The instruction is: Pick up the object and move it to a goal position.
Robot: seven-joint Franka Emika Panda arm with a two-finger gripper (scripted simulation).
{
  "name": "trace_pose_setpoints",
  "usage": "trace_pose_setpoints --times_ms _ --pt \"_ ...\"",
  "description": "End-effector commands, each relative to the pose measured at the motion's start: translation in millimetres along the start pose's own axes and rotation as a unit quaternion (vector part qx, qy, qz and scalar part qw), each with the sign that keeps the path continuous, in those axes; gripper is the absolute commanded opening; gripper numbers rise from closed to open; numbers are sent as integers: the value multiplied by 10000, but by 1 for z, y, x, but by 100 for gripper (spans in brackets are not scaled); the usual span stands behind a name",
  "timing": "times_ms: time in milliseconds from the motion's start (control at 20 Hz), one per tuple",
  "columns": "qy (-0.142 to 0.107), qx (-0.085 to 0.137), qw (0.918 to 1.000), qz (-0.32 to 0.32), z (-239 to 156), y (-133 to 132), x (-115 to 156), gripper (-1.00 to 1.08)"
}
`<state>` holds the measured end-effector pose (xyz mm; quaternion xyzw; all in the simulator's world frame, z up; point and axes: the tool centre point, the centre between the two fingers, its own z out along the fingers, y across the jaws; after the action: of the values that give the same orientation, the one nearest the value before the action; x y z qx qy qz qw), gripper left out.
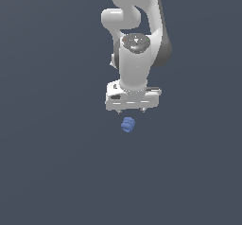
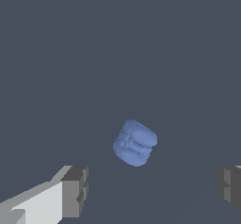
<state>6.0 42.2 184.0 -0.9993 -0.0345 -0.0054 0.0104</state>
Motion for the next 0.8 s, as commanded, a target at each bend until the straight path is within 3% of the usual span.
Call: trace_pose_setpoints --times_ms 0,450,750 --pt "0 0 10000 0 0 0 0 100" --pt "-195 77 9995 -229 10 -23 -10 100" --pt "-200 79 9995 -225 11 -23 -11 100"
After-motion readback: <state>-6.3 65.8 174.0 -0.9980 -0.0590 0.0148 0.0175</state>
